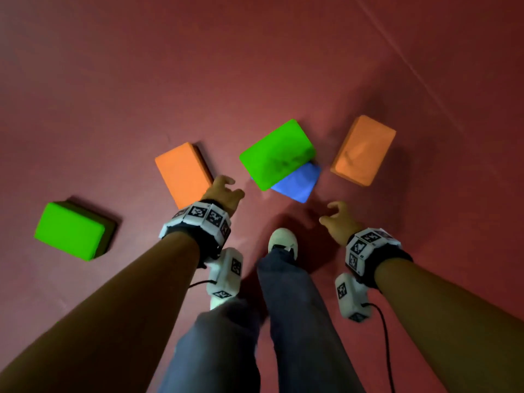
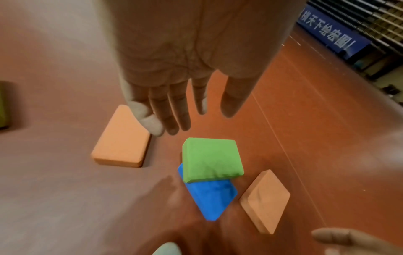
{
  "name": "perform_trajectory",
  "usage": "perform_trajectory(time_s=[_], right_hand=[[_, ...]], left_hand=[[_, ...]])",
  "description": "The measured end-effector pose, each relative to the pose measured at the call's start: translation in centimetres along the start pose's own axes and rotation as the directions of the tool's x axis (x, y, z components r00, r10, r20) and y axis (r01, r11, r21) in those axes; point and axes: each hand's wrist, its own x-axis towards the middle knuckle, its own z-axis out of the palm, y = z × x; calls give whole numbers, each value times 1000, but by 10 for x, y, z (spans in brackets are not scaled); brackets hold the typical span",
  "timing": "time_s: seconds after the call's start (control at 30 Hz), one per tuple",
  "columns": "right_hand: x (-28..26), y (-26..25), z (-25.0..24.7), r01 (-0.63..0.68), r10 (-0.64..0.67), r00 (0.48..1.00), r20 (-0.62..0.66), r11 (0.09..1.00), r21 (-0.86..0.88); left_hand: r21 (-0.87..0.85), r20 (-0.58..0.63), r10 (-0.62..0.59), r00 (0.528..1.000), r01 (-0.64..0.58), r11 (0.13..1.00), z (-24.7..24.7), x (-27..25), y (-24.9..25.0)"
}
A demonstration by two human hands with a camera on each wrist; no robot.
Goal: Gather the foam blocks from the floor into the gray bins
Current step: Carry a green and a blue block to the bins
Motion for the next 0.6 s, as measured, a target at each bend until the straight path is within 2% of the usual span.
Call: perform_trajectory(time_s=[0.1,0.27,0.37,0.47,0.53,0.6], right_hand=[[41,-18,-6,21,-21,1000,-18,999,-37],[123,-26,11,27,-35,998,-57,992,-127],[184,-19,34,7,-31,993,-112,977,-213],[238,-11,55,15,-57,992,-110,938,-347],[267,-7,65,13,-67,992,-108,897,-442],[296,-2,76,44,-108,989,-101,866,-498]], left_hand=[[39,0,69,998,-69,997,4,54,35],[288,35,158,987,-161,944,22,154,46],[418,72,131,989,-149,896,39,222,30],[507,104,109,989,-147,849,55,280,7],[497,164,72,984,-146,855,64,308,-7],[410,231,46,972,-140,901,75,327,-17]])
